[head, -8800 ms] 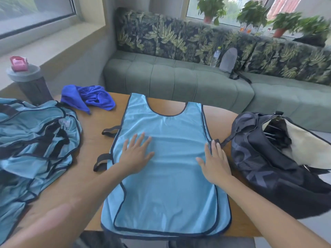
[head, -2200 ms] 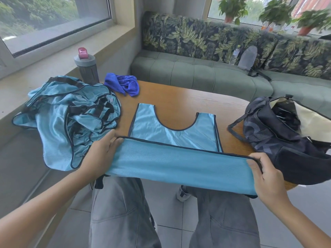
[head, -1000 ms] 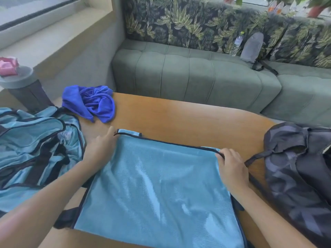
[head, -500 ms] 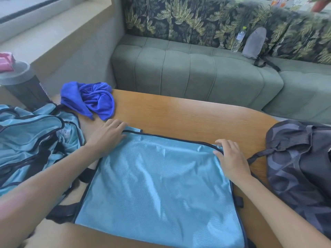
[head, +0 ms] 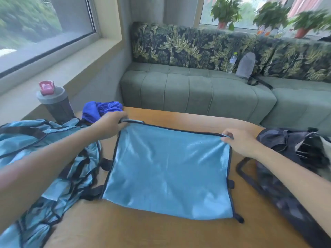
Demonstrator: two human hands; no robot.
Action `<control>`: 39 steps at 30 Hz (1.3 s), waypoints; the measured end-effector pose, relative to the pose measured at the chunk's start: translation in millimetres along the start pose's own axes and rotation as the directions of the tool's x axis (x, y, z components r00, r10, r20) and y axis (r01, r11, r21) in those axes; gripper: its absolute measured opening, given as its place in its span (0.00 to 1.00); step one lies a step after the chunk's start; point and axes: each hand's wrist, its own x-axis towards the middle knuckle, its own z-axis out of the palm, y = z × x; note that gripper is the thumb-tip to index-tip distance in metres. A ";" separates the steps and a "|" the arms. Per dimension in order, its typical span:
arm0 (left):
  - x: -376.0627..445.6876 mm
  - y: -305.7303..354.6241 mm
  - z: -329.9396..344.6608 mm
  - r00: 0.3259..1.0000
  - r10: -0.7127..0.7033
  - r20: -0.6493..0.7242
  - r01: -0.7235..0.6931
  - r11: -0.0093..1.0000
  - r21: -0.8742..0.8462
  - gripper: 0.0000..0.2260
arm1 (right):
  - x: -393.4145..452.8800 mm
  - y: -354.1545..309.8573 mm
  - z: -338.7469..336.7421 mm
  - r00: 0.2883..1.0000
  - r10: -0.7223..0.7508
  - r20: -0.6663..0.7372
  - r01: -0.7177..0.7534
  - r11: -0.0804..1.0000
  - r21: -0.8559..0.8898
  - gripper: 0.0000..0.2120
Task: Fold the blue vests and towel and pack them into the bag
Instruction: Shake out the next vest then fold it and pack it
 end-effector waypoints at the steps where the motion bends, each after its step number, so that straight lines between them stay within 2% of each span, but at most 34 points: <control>1: 3.3 2.6 -7.7 1.000 -0.018 0.003 0.018 0.999 -0.028 0.06 | 2.2 -2.9 -9.8 1.000 0.004 -0.013 -0.004 1.000 -0.007 0.06; 4: 7.4 21.2 -35.6 0.997 -0.065 -0.040 0.058 0.986 -0.154 0.04 | 7.4 -17.3 -48.0 0.995 -0.017 -0.096 0.015 1.000 -0.025 0.06; 6: 9.5 32.6 -56.9 0.994 -0.071 -0.088 0.051 0.976 -0.214 0.05 | 9.6 -30.8 -73.3 0.988 -0.024 -0.150 0.034 0.998 0.061 0.06; 8: 11.9 44.2 -77.0 0.985 -0.058 -0.164 0.022 0.977 -0.213 0.05 | 10.5 -43.6 -95.6 0.975 -0.030 -0.221 0.060 0.990 0.128 0.06; 10: 14.0 55.4 -92.1 0.967 -0.026 -0.255 -0.026 0.980 -0.198 0.04 | 11.3 -51.5 -112.4 0.950 -0.050 -0.307 0.091 0.988 0.121 0.06; 14: 0.9 69.7 -106.9 0.897 0.065 -0.437 -0.140 0.980 -0.141 0.03 | -2.4 -61.5 -129.0 0.854 -0.116 -0.507 0.190 0.977 0.096 0.04; 17: -22.9 66.9 -95.7 0.858 0.105 -0.503 -0.199 0.971 -0.136 0.04 | -31.2 -59.0 -116.1 0.812 -0.173 -0.557 0.271 0.958 0.098 0.03; 19: -44.2 55.7 -73.2 0.857 0.160 -0.490 -0.239 0.965 -0.103 0.03 | -50.1 -46.8 -92.2 0.804 -0.220 -0.553 0.312 0.947 0.076 0.04; 21: -74.0 38.6 -38.9 0.870 0.186 -0.457 -0.256 0.962 -0.097 0.04 | -70.8 -27.3 -53.1 0.827 -0.224 -0.516 0.302 0.951 0.071 0.07; 25: -152.7 10.6 44.0 0.937 0.188 -0.295 -0.240 0.959 -0.152 0.16 | -129.2 16.0 46.7 0.901 -0.210 -0.379 0.249 0.967 0.057 0.15; 29: -216.9 -11.2 105.0 0.966 0.234 -0.113 -0.243 0.967 -0.075 0.12 | -188.7 45.0 130.9 0.966 -0.149 -0.210 0.164 0.985 0.058 0.15; 32: -242.2 -18.7 116.5 0.969 0.246 -0.017 -0.247 0.968 -0.043 0.12 | -213.8 55.1 161.5 0.970 -0.157 -0.183 0.168 0.985 0.044 0.14; 34: -247.5 -17.7 113.2 0.967 0.254 0.009 -0.254 0.967 -0.028 0.14 | -220.3 55.4 163.9 0.955 -0.213 -0.205 0.207 0.977 -0.053 0.14; 36: -243.8 -13.8 109.2 0.974 0.225 -0.008 -0.225 0.973 -0.040 0.14 | -225.6 48.6 160.2 0.953 -0.207 -0.220 0.183 0.975 -0.124 0.16; 39: -227.7 -10.4 107.8 0.990 0.066 -0.123 -0.084 0.985 -0.148 0.11 | -235.1 27.0 154.9 0.954 -0.160 -0.255 0.136 0.985 -0.106 0.21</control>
